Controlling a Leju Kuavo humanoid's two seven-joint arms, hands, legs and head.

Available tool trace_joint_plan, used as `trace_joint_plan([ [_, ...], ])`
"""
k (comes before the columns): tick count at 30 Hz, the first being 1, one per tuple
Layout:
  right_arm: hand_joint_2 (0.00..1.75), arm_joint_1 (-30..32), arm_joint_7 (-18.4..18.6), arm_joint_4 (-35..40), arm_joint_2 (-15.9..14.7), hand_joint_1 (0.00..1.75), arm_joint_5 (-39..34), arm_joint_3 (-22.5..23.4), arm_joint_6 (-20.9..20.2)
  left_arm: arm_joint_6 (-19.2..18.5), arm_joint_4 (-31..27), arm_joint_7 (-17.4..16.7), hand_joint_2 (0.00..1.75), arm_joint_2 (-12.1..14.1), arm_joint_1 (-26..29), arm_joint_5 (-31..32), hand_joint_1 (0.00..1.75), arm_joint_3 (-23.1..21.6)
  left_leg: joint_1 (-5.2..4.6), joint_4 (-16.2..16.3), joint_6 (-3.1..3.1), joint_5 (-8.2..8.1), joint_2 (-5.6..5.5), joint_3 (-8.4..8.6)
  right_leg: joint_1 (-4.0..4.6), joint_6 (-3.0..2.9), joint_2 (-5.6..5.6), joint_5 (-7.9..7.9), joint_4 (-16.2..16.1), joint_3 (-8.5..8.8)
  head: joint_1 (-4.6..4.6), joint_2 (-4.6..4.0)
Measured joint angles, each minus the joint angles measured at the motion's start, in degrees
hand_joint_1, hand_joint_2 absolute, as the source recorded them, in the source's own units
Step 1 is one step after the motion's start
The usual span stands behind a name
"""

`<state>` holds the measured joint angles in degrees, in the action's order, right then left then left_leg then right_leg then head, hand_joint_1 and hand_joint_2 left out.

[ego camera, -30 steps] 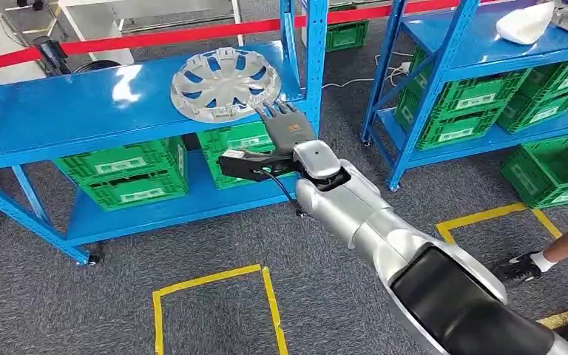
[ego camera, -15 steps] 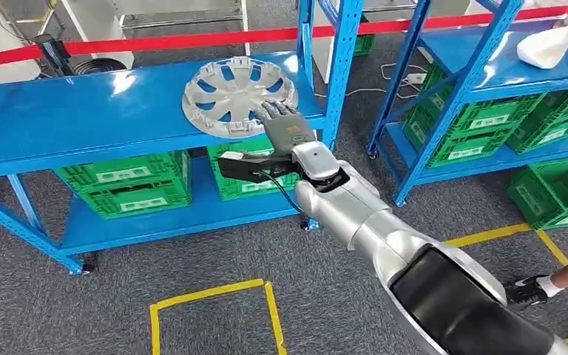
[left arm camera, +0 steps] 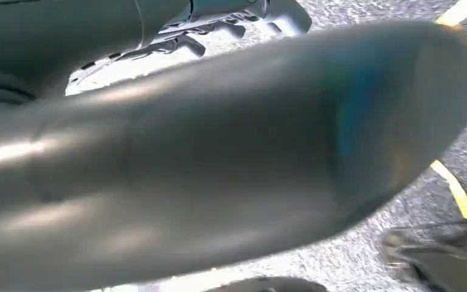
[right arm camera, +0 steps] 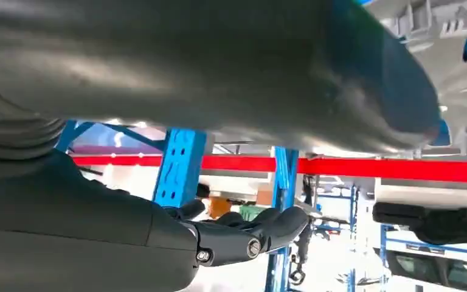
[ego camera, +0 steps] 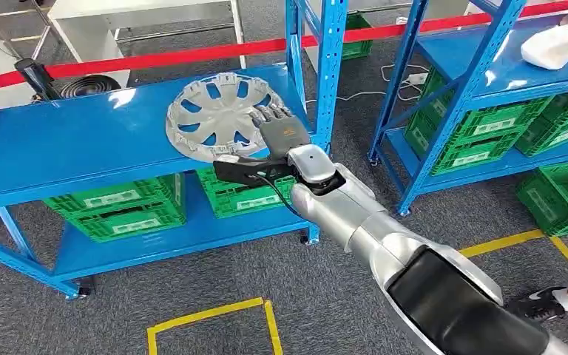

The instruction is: Take the parts from the cabinet and place them on the table.

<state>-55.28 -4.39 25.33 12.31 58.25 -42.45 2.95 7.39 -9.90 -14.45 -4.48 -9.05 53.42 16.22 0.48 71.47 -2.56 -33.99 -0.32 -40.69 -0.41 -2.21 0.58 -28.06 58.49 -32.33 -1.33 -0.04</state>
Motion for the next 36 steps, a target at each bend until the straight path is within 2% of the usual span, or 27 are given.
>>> trace_joint_plan([
  [2,0.00,-0.01,-0.11,0.00,0.11,0.00,0.00,-0.02,0.09,0.00,0.00,0.02,0.00,0.04,-0.01,0.00,0.00,0.11,0.00,-9.59,0.48,8.19,0.10,2.21,-0.01,0.28,-0.05,-1.54,0.00,1.95,-0.02,0.00],
  [3,0.00,-0.02,-0.09,-0.02,0.13,0.00,0.00,-0.02,0.09,0.00,0.09,0.02,0.00,0.02,0.15,0.00,0.00,0.15,-0.05,-13.24,0.69,12.49,0.29,2.30,0.18,0.58,-0.05,-2.18,0.10,2.29,-0.02,0.00],
  [4,0.00,-0.05,-0.20,0.00,0.28,0.00,0.00,-0.18,0.09,0.00,0.15,0.13,0.00,0.04,-0.08,0.02,0.00,0.20,-0.40,-13.25,1.00,10.66,0.40,2.49,0.29,0.93,0.07,-2.57,0.04,2.40,-0.15,0.00],
  [7,0.00,-0.14,-0.02,0.39,0.42,0.00,-0.02,-0.44,0.07,0.00,0.04,0.07,0.00,-0.09,-0.04,0.07,0.00,0.22,-0.29,-13.26,2.17,10.65,0.14,3.43,0.40,1.88,0.08,-3.10,-0.31,3.15,-0.07,0.00],
  [8,0.00,-0.08,0.15,0.59,0.42,0.00,-0.04,-0.46,0.09,0.00,0.00,0.07,0.00,-0.15,-0.03,0.09,0.00,0.22,-0.02,-13.58,2.47,10.48,0.03,4.25,0.26,2.11,-0.05,-3.15,0.89,2.68,-0.04,0.00],
  [9,0.00,-0.24,0.17,0.63,0.42,0.00,-0.07,-0.50,0.13,0.04,0.00,0.07,0.00,-0.04,-0.07,0.09,0.00,0.24,0.00,-13.62,2.84,10.09,0.03,4.80,0.26,2.41,-0.16,-2.87,4.03,1.16,0.00,0.00],
  [10,0.00,-0.42,0.17,0.63,0.42,0.00,-0.07,-0.55,0.13,0.04,0.00,0.07,0.00,-0.02,-0.20,0.09,0.00,0.26,0.00,-13.63,3.08,9.72,0.02,5.11,0.23,2.69,-0.27,-3.34,8.30,-1.56,0.04,0.00],
  [12,0.00,-0.11,0.20,0.63,0.42,0.00,-0.07,-0.70,0.09,0.04,0.00,0.09,0.00,-0.11,-0.23,0.09,0.00,0.26,-0.03,-13.63,3.26,8.72,-0.05,5.94,0.18,3.10,-0.29,-7.08,16.41,-7.70,0.02,0.00],
  [13,0.00,0.16,0.22,0.63,0.37,0.00,-0.07,-0.72,0.09,0.04,0.00,0.09,0.00,-0.11,-0.12,0.09,0.00,0.26,-0.04,-13.61,3.23,8.21,-0.10,6.49,0.18,3.06,-0.29,-8.57,18.12,-9.66,0.07,0.00],
  [14,0.00,0.34,0.28,0.63,0.37,0.00,-0.09,-0.72,0.09,0.04,0.00,0.04,0.00,-0.11,-0.01,0.09,0.00,0.26,-0.06,-13.60,3.19,7.59,-0.18,7.26,0.18,2.92,-0.29,-8.37,17.48,-10.62,0.04,0.00],
  [15,0.00,0.35,0.28,0.63,0.35,0.00,-0.15,-0.79,0.09,0.04,0.02,0.04,0.00,-0.11,0.04,0.09,0.00,0.28,-0.08,-13.60,3.10,7.00,-0.25,8.04,0.20,2.66,-0.29,-6.53,14.82,-10.42,0.04,0.00],
  [16,0.00,0.29,0.31,0.63,0.35,0.00,-0.15,-0.81,0.09,0.04,0.00,0.04,0.00,-0.11,-0.01,0.09,0.00,0.28,-0.15,-13.59,2.97,6.39,-0.29,8.86,0.26,2.37,-0.29,-3.46,10.65,-9.45,0.04,0.00],
  [18,0.00,0.25,0.39,0.63,0.28,0.00,-0.24,-0.83,0.09,0.04,0.02,0.09,0.00,-0.20,0.01,0.18,0.00,0.28,-0.18,-13.64,2.69,5.05,-0.29,9.92,0.70,1.39,-0.35,5.52,0.80,-6.89,0.04,0.00],
  [19,0.00,0.23,0.46,0.61,0.15,0.00,-0.37,-0.85,0.09,0.04,0.04,0.17,0.00,-0.28,-0.07,0.26,0.00,0.31,-0.40,-13.32,2.22,4.49,-0.55,10.74,1.12,1.41,-0.26,4.37,0.49,-7.04,-0.07,0.00],
  [20,0.00,0.23,0.46,0.68,0.20,0.00,-0.57,-0.92,0.00,0.02,0.00,0.24,0.00,-0.31,-0.22,0.33,0.00,0.31,-0.41,-13.55,1.84,4.01,-0.49,10.63,1.14,1.29,-0.20,4.38,0.50,-6.42,0.00,0.00],
  [22,0.00,0.20,0.77,0.83,0.15,0.00,-0.72,-0.96,0.02,0.02,-0.02,0.33,0.00,-0.37,-0.17,0.52,0.00,0.33,-0.44,-13.12,1.10,4.55,-0.51,11.37,1.02,0.55,-0.17,4.53,0.05,-5.89,0.11,0.00],
  [23,0.00,0.11,0.59,0.94,0.22,0.00,-0.77,-0.98,0.09,0.02,-0.04,0.35,0.00,-0.26,-0.18,0.61,0.00,0.33,-0.45,-12.78,0.78,4.09,-0.53,11.33,0.55,0.32,-0.13,4.51,-0.14,-4.96,0.13,0.00],
  [24,0.00,-0.02,0.63,1.03,0.22,0.00,-0.85,-0.98,0.15,0.02,-0.04,0.35,0.00,-0.20,-0.23,0.72,0.00,0.33,-0.41,-10.65,0.58,4.23,-0.34,10.56,0.45,-0.01,-0.13,4.16,-0.30,-4.28,0.02,0.00],
  [25,0.00,-0.16,0.61,1.05,0.28,0.00,-0.92,-0.98,0.15,0.02,-0.04,0.37,0.00,-0.24,-0.43,0.81,0.00,0.33,-0.31,-6.71,0.24,3.84,-0.20,8.24,0.37,-0.36,-0.14,3.72,-0.30,-3.82,-0.44,0.00],
  [26,0.00,-0.12,0.61,1.05,0.28,0.00,-0.98,-0.98,0.15,0.02,-0.04,0.37,0.00,-0.24,-0.53,0.87,0.00,0.33,-0.13,-2.79,0.01,2.46,-0.17,5.66,0.36,-0.47,-0.14,3.21,-0.30,-3.46,-0.33,0.00],
  [28,0.00,0.33,0.61,1.05,0.28,0.00,-1.05,-1.01,0.13,0.02,-0.04,0.28,0.00,-0.24,-0.46,0.98,0.00,0.33,0.03,3.64,-0.52,-1.34,-0.05,0.72,0.35,-0.50,-0.12,2.28,-0.27,-2.58,-0.37,0.00],
  [29,0.00,0.51,0.61,1.05,0.28,0.00,-1.07,-1.01,0.13,0.02,-0.02,0.22,0.00,-0.24,-0.38,1.03,0.00,0.33,0.10,3.88,-0.50,-1.01,-0.04,-0.32,0.34,-0.46,-0.03,1.88,-0.25,-2.10,-0.33,0.00],
  [30,0.00,0.61,0.61,1.05,0.28,0.00,-1.14,-1.05,0.13,0.02,0.00,0.13,0.00,-0.24,-0.34,1.07,0.00,0.33,0.17,1.86,-0.50,1.10,-0.03,-0.33,0.32,-0.36,0.04,1.44,-0.17,-1.44,-0.37,0.00],
  [33,0.00,0.63,0.59,1.03,0.44,0.00,-1.55,-1.36,0.15,-0.52,0.02,0.48,0.00,-0.11,-0.31,1.09,0.00,0.33,0.24,-12.46,-0.41,11.99,0.10,3.52,0.22,0.22,0.08,-0.29,-0.06,0.50,-0.35,0.00],
  [34,0.00,0.60,0.57,1.03,0.46,0.00,-1.73,-1.40,0.13,-0.74,0.13,0.68,0.00,-0.11,-0.35,1.09,0.00,0.33,-0.04,-12.33,-0.29,10.84,0.11,3.12,0.34,0.46,0.07,-0.40,-0.01,0.52,-0.37,0.00],
  [35,0.00,0.62,0.46,1.03,0.55,0.00,-1.86,-1.49,0.11,-0.81,0.11,0.74,0.00,-0.11,-0.52,1.09,0.00,0.33,-0.30,-14.14,0.40,9.76,0.27,3.16,0.32,0.72,0.09,-0.42,0.15,-0.10,-0.66,0.00],
  [36,0.00,0.90,0.48,1.03,0.57,0.00,-1.92,-1.53,0.09,-0.81,0.04,0.83,0.00,-0.13,-0.47,1.11,0.00,0.33,-0.26,-13.42,0.95,10.99,0.15,3.31,0.42,1.14,0.15,-0.71,0.18,-0.19,-0.48,0.00],
])
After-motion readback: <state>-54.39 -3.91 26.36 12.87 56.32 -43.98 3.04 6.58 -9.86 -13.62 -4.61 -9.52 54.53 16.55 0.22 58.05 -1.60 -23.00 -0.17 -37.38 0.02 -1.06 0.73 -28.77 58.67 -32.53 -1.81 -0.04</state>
